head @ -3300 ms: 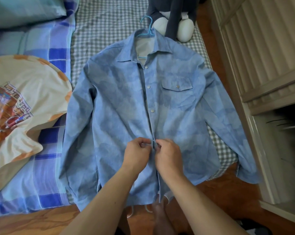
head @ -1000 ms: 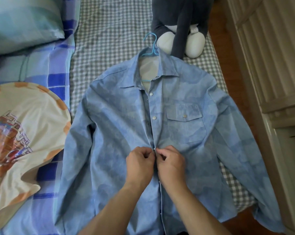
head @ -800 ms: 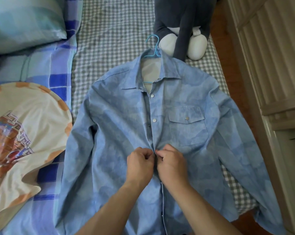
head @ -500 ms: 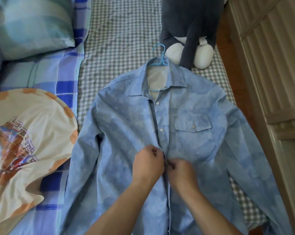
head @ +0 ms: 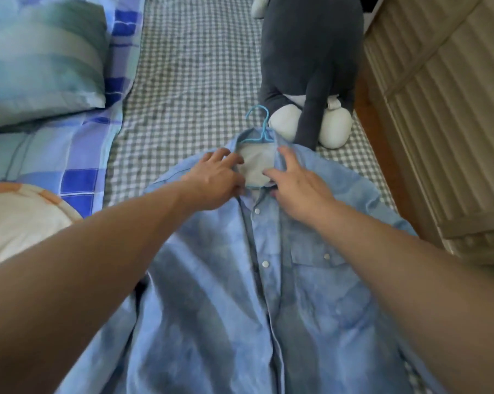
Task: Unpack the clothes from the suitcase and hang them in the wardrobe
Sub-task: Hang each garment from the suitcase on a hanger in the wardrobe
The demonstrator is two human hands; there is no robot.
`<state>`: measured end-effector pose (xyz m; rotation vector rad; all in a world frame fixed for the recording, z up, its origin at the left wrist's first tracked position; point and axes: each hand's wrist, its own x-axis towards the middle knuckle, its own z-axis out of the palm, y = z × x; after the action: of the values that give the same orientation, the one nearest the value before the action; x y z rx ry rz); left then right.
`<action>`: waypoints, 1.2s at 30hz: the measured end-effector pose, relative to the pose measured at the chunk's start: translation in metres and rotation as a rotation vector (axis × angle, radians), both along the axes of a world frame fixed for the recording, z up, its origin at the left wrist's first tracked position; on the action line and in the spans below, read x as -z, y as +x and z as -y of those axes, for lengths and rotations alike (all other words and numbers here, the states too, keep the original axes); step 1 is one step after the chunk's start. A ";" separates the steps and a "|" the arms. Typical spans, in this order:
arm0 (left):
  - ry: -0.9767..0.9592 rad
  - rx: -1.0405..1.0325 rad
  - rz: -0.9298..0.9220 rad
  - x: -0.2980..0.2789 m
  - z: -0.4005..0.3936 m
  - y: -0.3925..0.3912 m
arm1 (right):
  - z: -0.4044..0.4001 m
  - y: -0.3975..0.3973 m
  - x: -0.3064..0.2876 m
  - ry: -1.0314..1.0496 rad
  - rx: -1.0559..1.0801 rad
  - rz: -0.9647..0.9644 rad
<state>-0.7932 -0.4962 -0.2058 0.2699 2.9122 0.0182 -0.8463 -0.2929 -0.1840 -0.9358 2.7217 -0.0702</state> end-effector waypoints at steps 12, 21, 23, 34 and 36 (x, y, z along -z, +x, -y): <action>0.420 -0.483 -0.397 -0.006 -0.069 0.045 | -0.043 0.031 -0.005 -0.391 0.498 -0.216; 0.594 -1.133 0.292 0.026 -0.125 0.101 | -0.012 0.136 0.041 -0.405 0.975 0.222; 0.651 -1.174 0.278 0.030 -0.125 0.101 | -0.016 0.137 0.045 -0.493 0.988 0.188; 0.437 -1.204 0.289 0.020 -0.150 0.093 | -0.028 0.170 0.034 -0.757 1.029 0.233; 0.434 -1.191 0.270 0.025 -0.149 0.093 | -0.032 0.169 0.029 -0.739 1.049 0.220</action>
<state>-0.7002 -0.3468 -0.2309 -1.2795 2.3211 0.7779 -0.6770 -0.2606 -0.2129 0.4757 2.6398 -1.3142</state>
